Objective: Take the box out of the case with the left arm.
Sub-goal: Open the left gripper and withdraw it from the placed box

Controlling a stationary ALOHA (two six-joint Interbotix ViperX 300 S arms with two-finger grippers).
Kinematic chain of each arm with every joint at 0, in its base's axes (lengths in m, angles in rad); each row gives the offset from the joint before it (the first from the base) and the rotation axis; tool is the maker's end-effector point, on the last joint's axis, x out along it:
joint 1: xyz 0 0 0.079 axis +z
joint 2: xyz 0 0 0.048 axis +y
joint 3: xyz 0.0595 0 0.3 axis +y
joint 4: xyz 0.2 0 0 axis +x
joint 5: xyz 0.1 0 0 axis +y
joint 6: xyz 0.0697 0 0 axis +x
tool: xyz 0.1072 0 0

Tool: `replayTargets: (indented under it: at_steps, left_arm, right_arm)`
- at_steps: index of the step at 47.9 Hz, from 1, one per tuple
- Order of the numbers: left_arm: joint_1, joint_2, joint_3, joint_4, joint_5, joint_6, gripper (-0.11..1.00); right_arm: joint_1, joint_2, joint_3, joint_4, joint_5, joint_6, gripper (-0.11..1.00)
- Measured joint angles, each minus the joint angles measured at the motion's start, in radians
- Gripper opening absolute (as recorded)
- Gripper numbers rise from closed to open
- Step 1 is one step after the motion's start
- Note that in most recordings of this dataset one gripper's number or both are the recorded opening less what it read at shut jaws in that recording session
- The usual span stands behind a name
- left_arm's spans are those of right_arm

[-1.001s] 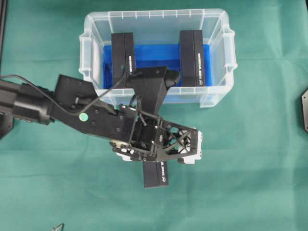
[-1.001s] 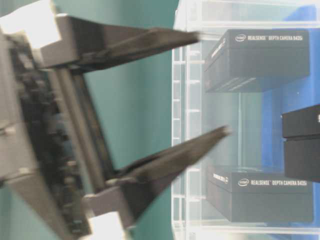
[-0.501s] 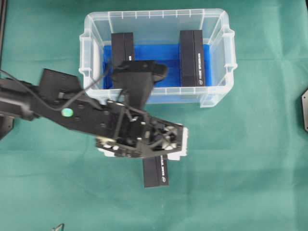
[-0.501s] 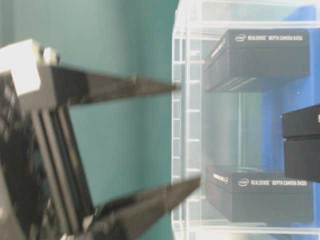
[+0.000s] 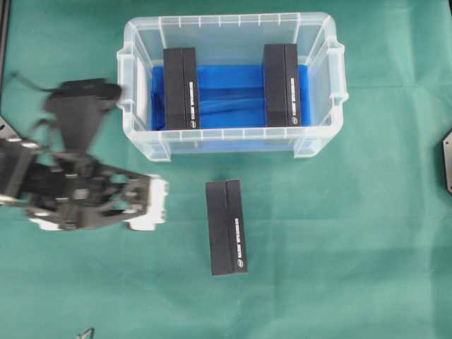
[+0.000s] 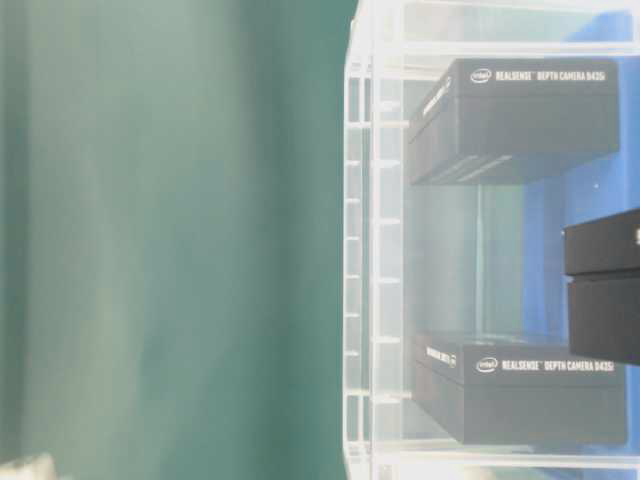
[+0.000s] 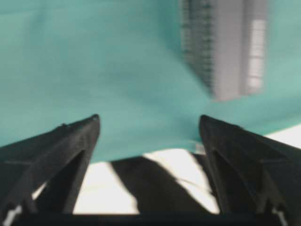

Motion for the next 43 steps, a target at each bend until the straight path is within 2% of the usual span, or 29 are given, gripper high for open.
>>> replayTargets:
  at_steps: [9, 16, 23, 30, 37, 43]
  left_arm:
    - [-0.017, -0.15, 0.144, 0.0, 0.002, -0.011, 0.81]
    - [-0.02, -0.252, 0.218, 0.008, 0.026, -0.011, 0.81]
    - [-0.02, -0.318, 0.255, 0.02, 0.049, -0.008, 0.81]
    - [-0.02, -0.319, 0.258, 0.032, 0.051, 0.011, 0.81]
    - [0.018, -0.307, 0.258, 0.035, 0.054, 0.055, 0.81]
    - [0.101, -0.308, 0.258, 0.035, 0.054, 0.144, 0.81]
  right_arm:
    - [0.0, 0.002, 0.003, 0.0, 0.006, 0.0, 0.0]
    - [0.0, 0.003, 0.008, -0.002, 0.009, -0.002, 0.0]
    - [0.0, 0.003, 0.017, 0.0, 0.011, 0.0, 0.0]
    - [0.0, 0.003, 0.023, -0.002, 0.011, 0.0, 0.0]
    - [0.0, 0.003, 0.026, 0.0, 0.011, 0.0, 0.0]
    - [0.0, 0.003, 0.032, -0.002, 0.011, 0.0, 0.0]
